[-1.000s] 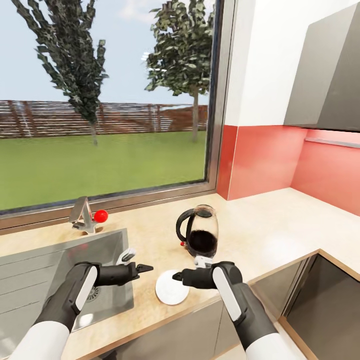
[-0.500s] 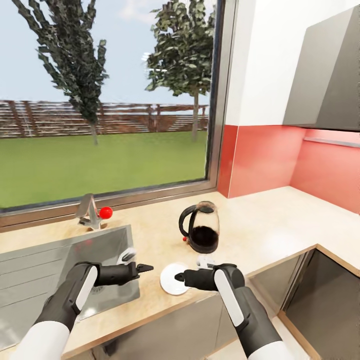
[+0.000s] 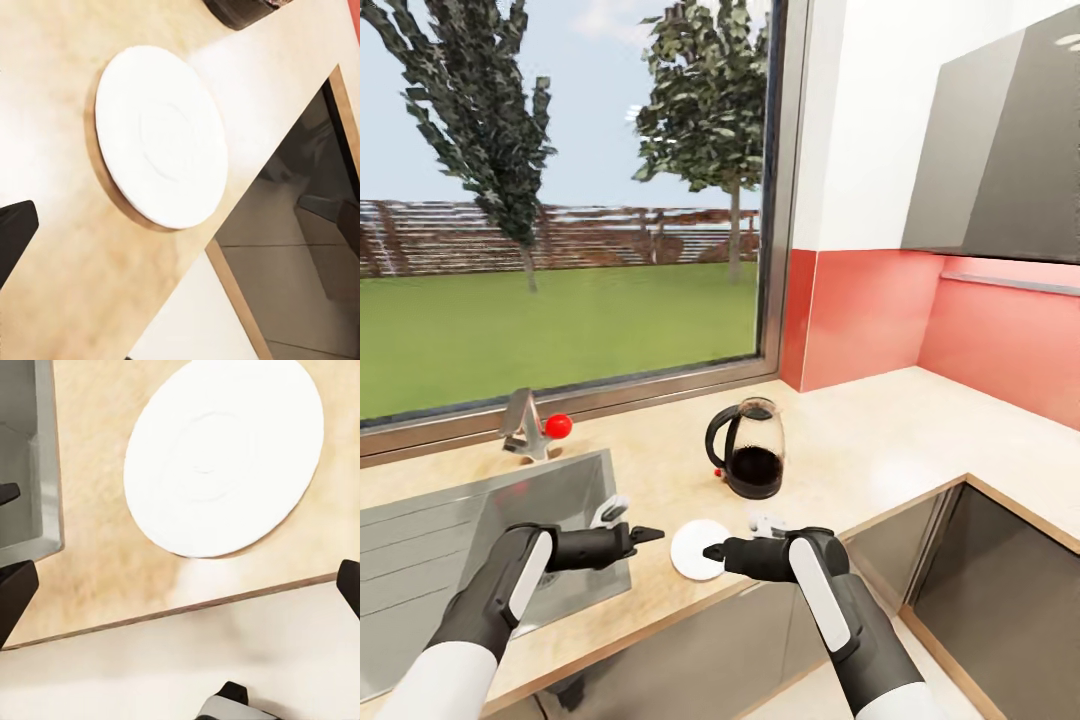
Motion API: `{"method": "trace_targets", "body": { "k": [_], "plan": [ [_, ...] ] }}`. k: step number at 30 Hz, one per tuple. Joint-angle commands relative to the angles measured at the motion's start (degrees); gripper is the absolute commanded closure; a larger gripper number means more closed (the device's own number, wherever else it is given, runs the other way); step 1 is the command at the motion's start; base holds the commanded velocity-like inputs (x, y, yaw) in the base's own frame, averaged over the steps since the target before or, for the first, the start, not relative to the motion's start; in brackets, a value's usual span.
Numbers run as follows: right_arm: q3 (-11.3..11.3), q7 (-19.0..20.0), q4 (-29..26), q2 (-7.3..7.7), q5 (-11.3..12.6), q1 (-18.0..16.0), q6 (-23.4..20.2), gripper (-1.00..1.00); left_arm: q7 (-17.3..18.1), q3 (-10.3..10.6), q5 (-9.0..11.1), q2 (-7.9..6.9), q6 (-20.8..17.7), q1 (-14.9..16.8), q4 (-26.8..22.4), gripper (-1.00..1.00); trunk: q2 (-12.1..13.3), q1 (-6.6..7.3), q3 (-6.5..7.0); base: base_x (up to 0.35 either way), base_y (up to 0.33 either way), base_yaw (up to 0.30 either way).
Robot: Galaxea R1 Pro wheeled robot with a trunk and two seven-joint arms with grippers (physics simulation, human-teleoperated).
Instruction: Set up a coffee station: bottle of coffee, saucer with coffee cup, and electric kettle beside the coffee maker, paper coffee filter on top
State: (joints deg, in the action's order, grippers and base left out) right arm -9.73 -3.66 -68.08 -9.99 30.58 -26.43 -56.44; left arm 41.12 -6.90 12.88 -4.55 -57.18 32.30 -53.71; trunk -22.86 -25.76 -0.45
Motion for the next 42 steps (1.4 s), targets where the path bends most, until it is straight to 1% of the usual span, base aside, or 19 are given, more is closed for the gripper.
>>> {"method": "trace_targets", "body": {
  "k": [1,12,19,30,42],
  "plan": [
    [-0.02,-0.38,-0.04,0.00,0.40,-0.02,-0.19,-1.00,0.27,-0.08,-0.14,0.02,-0.23,0.07,0.01,-1.00,-0.06,-0.03,-0.05,-0.001,0.001,-0.021],
    [0.01,-0.46,0.01,0.00,0.36,-0.02,-0.25,-1.00,0.06,-0.05,-0.56,0.22,-0.27,0.47,0.01,-1.00,-0.06,-0.03,-0.05,0.000,0.000,-0.004],
    [-0.05,-0.41,0.32,0.00,0.41,-0.02,-0.20,-1.00,-0.06,-0.12,-0.76,0.08,-0.23,0.48,0.07,-1.00,-0.06,-0.03,-0.05,0.000,0.000,0.000],
    [0.05,-0.38,0.58,0.00,0.51,-0.02,-0.16,-1.00,-0.14,-0.21,-0.94,0.32,-0.22,0.08,0.01,-1.00,-0.06,-0.03,-0.05,0.000,0.000,0.000],
    [0.07,-0.38,1.27,0.00,0.46,0.20,-0.19,-1.00,-0.24,-0.30,-1.06,0.46,-0.13,-0.21,0.09,-1.00,-0.06,-0.03,-0.05,0.066,0.000,0.000]
  ]
}}
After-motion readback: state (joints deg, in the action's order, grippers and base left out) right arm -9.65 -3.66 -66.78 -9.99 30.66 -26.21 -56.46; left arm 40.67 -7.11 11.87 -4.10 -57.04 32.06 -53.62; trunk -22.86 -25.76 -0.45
